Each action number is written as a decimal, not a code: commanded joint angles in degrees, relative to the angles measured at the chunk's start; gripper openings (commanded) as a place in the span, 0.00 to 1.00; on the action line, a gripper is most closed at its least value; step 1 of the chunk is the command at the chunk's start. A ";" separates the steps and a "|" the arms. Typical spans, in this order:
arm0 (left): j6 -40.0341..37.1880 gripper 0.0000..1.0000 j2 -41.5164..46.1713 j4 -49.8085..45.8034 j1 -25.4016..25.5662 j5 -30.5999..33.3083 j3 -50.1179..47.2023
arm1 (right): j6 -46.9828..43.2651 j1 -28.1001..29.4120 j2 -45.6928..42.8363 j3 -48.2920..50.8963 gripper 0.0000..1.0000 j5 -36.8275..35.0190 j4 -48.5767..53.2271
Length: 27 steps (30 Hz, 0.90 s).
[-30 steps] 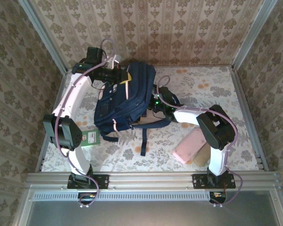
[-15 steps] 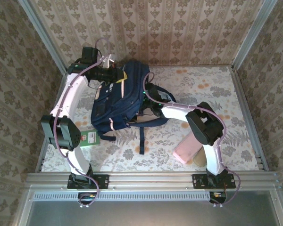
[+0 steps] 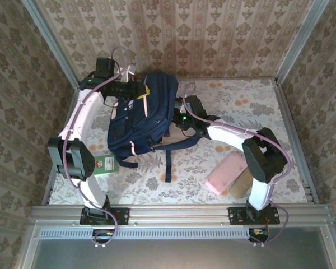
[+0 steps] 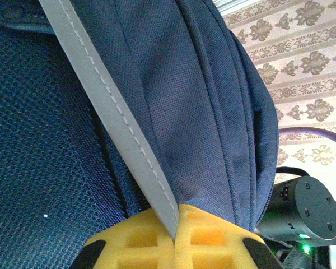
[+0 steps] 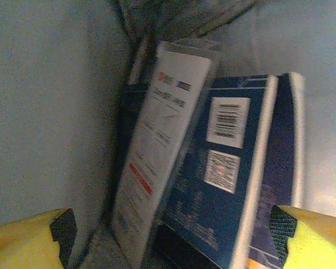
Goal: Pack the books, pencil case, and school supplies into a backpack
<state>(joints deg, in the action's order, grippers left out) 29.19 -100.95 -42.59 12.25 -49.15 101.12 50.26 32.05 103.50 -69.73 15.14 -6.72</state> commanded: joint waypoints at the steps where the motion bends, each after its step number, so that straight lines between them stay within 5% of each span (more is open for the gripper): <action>1: -0.51 0.00 3.74 3.65 0.19 0.29 -0.81 | -5.42 -0.82 -6.93 1.46 0.89 -7.77 10.71; 6: -1.95 0.04 2.85 4.79 4.54 3.50 -4.38 | -6.58 -5.06 -16.24 6.88 0.88 -11.66 19.27; 11: -2.79 0.08 -1.28 5.02 10.82 6.67 -5.52 | -9.91 -6.83 -27.68 12.63 0.90 -24.18 26.74; 14: -2.65 0.32 -3.70 4.81 13.50 9.77 -5.56 | -10.18 -6.82 -31.50 12.75 0.92 -31.57 33.54; 17: -1.89 0.44 -3.14 5.54 16.14 11.87 -6.90 | -10.62 -6.83 -34.47 13.14 0.93 -34.97 36.52; 23: -4.93 0.56 7.65 -2.18 14.29 23.07 -9.53 | -12.69 -6.53 -39.82 15.54 0.93 -32.45 35.57; 27: -3.19 0.59 19.08 -4.17 7.63 26.99 -19.29 | -17.72 -1.75 -39.86 15.95 0.92 -25.03 31.49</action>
<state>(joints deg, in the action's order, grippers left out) 26.28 -91.00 -42.17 23.73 -27.59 86.35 37.17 27.16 63.94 -54.24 -14.44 26.39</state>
